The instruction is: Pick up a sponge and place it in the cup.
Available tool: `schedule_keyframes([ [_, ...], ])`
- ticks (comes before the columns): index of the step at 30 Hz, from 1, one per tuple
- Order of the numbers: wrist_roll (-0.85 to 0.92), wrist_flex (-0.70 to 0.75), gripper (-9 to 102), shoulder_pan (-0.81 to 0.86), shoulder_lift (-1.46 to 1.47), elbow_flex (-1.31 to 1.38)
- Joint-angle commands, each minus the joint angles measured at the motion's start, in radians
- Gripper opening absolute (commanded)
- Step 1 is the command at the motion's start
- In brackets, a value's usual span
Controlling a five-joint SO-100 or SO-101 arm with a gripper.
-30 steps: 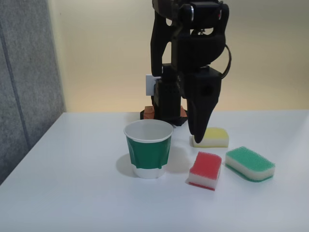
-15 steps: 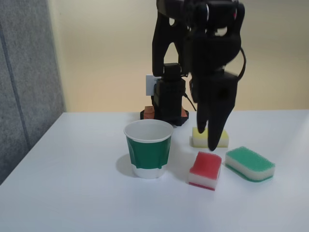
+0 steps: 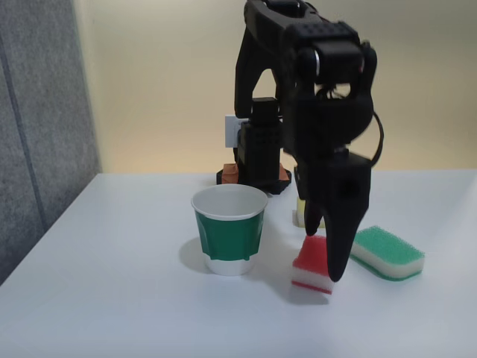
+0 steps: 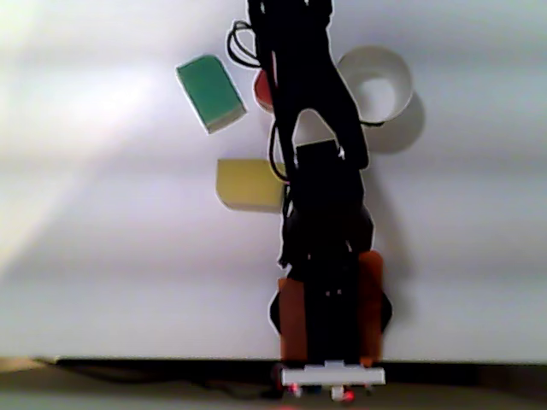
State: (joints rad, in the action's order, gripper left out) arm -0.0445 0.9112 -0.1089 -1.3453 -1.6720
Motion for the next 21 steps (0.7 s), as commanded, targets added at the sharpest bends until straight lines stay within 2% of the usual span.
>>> schedule_keyframes([
  [1, -0.012, -0.037, 41, 0.006, -0.028, -0.046],
  [14, -0.012, -0.160, 37, -0.002, -0.259, -0.393],
  [21, -0.012, -0.163, 14, -0.006, -0.359, -0.520],
])
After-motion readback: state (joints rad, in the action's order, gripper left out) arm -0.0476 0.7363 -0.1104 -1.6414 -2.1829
